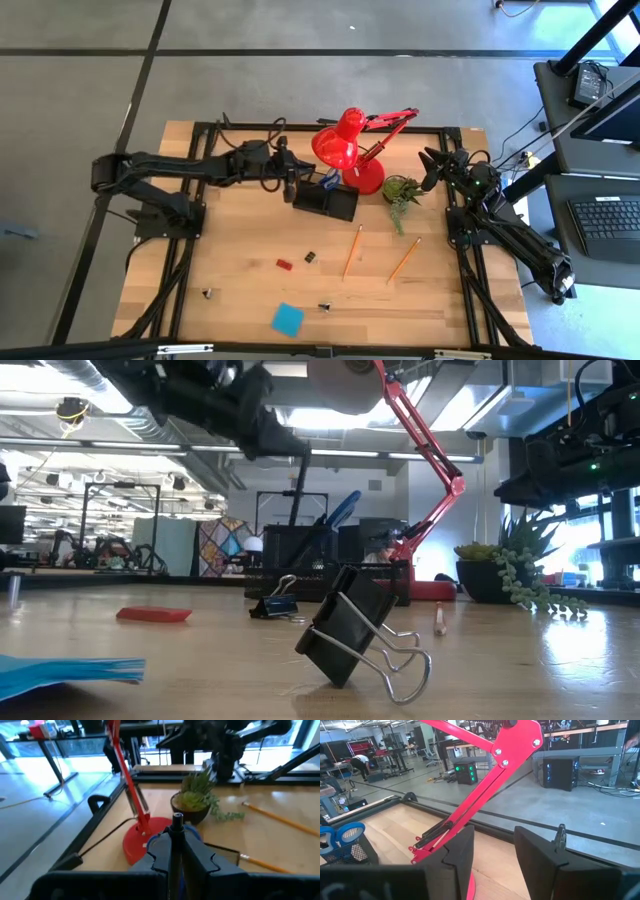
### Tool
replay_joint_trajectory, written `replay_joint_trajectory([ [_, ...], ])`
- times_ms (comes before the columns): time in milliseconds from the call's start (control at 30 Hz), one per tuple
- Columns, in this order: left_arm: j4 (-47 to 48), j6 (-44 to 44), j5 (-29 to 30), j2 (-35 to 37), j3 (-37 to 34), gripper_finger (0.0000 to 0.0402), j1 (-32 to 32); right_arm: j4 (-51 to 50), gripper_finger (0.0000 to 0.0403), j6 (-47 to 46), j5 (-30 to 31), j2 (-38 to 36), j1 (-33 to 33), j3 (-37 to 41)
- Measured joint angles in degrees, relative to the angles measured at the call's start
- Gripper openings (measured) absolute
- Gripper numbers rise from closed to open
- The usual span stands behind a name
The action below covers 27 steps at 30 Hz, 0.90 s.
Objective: Pick and place office supplies into organizer
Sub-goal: Put the black pen into the black desk organizer
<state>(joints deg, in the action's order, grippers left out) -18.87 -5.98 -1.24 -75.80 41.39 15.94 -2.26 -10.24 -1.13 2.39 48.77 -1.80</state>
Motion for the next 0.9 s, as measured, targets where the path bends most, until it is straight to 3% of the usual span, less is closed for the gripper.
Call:
replay_joint_trajectory([
  [500,-0.07,0.59,-1.75,-7.62,0.0,0.0022,1.3,0.0,0.0145,0.02,0.01,0.01,0.01,0.0],
  [900,8.87,7.01,1.86,-7.82,0.0,0.0022,0.24,0.0,0.0145,0.02,0.0,0.02,0.0,0.0],
])
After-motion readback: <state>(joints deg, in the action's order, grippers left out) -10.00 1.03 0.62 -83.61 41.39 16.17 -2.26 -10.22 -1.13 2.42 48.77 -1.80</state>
